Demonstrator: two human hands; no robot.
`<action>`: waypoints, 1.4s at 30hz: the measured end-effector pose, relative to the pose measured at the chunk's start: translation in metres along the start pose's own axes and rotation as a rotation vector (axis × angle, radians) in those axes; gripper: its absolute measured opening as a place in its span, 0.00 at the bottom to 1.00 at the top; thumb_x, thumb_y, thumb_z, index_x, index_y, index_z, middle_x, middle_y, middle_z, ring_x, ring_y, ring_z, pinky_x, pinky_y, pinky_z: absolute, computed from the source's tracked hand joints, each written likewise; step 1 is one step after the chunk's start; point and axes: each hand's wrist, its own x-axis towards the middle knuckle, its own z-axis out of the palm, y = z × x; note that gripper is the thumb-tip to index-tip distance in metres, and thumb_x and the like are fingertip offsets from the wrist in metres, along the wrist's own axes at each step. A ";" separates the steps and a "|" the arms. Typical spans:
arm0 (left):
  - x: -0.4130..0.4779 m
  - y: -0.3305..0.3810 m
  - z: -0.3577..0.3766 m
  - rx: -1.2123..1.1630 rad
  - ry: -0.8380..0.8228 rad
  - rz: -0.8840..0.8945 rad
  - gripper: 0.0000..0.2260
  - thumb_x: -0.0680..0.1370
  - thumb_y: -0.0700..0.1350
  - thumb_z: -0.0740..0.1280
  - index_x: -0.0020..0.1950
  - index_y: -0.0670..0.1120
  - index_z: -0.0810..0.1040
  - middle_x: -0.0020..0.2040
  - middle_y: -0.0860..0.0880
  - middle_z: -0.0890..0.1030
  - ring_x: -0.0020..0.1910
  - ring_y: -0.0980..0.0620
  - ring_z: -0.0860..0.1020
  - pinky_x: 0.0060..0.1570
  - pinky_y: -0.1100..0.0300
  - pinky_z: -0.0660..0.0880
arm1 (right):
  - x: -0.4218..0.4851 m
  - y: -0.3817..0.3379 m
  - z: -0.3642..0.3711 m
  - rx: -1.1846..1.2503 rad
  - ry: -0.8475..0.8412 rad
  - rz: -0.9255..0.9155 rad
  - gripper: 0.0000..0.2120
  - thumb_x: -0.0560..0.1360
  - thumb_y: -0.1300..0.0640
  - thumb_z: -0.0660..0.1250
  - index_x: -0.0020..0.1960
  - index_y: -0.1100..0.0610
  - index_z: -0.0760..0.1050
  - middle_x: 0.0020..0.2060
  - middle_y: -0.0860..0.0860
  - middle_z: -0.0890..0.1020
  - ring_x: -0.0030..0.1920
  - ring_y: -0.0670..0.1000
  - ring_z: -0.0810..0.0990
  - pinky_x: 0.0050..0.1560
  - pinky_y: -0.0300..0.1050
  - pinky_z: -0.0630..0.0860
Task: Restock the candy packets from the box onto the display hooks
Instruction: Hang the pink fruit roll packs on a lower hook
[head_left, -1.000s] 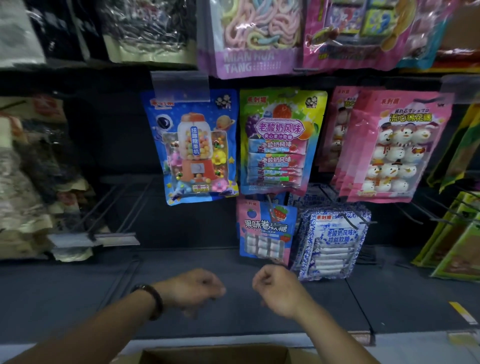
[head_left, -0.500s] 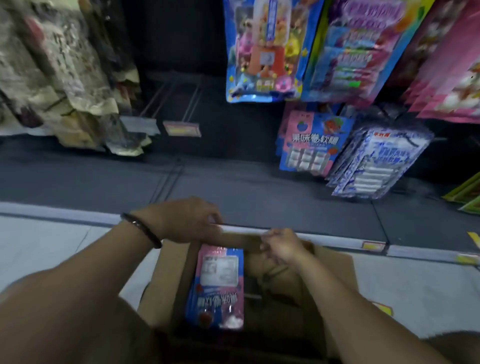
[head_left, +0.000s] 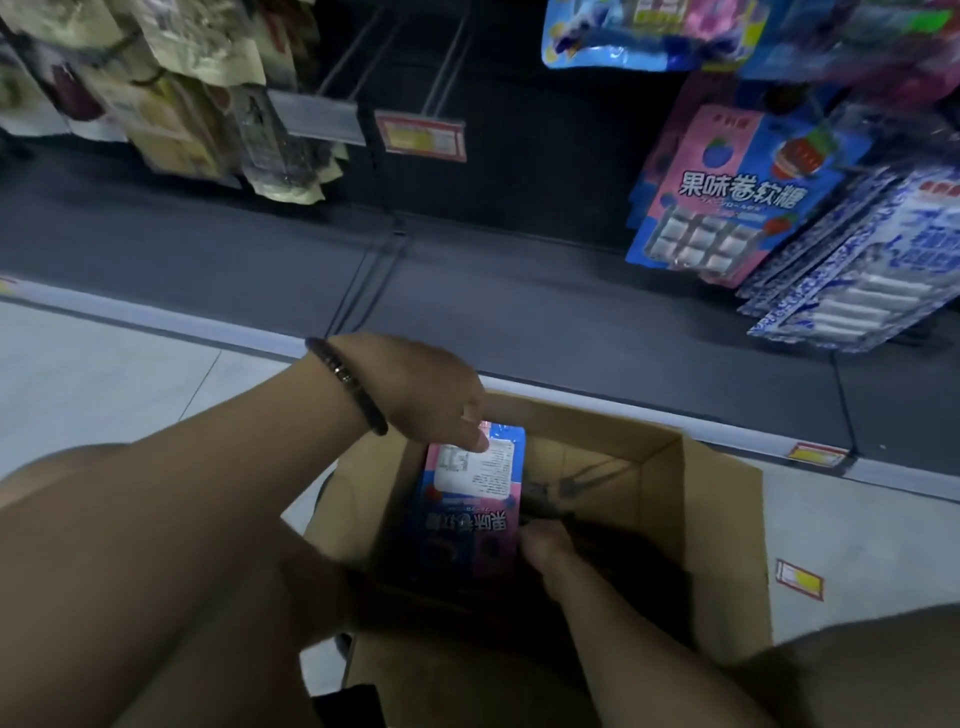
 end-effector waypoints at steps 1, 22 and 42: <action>-0.001 -0.001 -0.001 -0.009 -0.012 -0.002 0.21 0.84 0.63 0.61 0.69 0.52 0.79 0.65 0.55 0.80 0.53 0.54 0.75 0.53 0.58 0.70 | 0.002 0.000 0.003 0.009 -0.005 0.018 0.14 0.77 0.53 0.74 0.58 0.61 0.85 0.55 0.59 0.87 0.49 0.57 0.85 0.50 0.49 0.83; -0.001 -0.014 -0.005 -0.031 -0.034 -0.069 0.16 0.87 0.53 0.57 0.68 0.50 0.79 0.64 0.48 0.82 0.60 0.47 0.80 0.63 0.48 0.77 | -0.010 -0.031 -0.002 0.208 -0.143 -0.008 0.13 0.83 0.61 0.67 0.65 0.62 0.80 0.60 0.61 0.85 0.47 0.56 0.85 0.51 0.52 0.84; -0.011 0.006 0.026 -0.084 0.138 0.041 0.27 0.70 0.61 0.79 0.66 0.54 0.78 0.61 0.56 0.82 0.58 0.51 0.79 0.57 0.54 0.78 | -0.170 -0.130 -0.125 0.404 -0.315 -0.116 0.14 0.83 0.57 0.59 0.55 0.60 0.82 0.55 0.59 0.88 0.59 0.60 0.84 0.61 0.55 0.79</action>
